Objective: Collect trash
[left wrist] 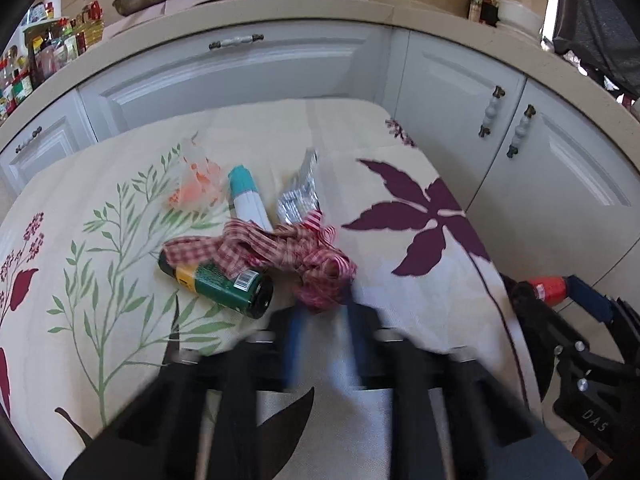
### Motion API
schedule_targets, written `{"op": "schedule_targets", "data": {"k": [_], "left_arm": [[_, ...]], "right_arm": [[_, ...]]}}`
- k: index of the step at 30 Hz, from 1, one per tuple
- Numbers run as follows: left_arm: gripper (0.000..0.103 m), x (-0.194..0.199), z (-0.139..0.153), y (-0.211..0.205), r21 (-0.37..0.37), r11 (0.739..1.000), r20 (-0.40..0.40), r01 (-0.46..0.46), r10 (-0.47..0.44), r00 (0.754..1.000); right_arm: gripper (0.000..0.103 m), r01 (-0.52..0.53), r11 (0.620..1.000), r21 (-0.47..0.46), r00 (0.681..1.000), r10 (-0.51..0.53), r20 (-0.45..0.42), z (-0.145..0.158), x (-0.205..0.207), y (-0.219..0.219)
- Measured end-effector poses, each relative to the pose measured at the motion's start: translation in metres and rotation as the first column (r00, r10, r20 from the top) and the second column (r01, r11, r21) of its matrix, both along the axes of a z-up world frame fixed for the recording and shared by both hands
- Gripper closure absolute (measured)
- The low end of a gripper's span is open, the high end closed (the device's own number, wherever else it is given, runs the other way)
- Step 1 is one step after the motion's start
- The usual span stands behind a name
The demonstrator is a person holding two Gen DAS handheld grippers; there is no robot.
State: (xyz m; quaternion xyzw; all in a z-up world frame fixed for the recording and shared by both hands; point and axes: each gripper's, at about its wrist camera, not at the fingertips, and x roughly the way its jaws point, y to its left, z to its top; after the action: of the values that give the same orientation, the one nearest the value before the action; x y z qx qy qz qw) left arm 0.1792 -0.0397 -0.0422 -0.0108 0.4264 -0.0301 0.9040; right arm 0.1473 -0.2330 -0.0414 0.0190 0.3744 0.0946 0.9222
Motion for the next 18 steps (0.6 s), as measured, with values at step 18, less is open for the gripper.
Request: {"op": "schedule_targets", "data": {"k": [18], "left_arm": [[0.096, -0.02, 0.009, 0.003, 0.003, 0.999, 0.048, 0.042, -0.042, 0.998]], "right_arm": [[0.031, -0.001, 1.0, -0.002, 1.0, 0.001, 0.014, 0.006, -0.008, 0.004]]}}
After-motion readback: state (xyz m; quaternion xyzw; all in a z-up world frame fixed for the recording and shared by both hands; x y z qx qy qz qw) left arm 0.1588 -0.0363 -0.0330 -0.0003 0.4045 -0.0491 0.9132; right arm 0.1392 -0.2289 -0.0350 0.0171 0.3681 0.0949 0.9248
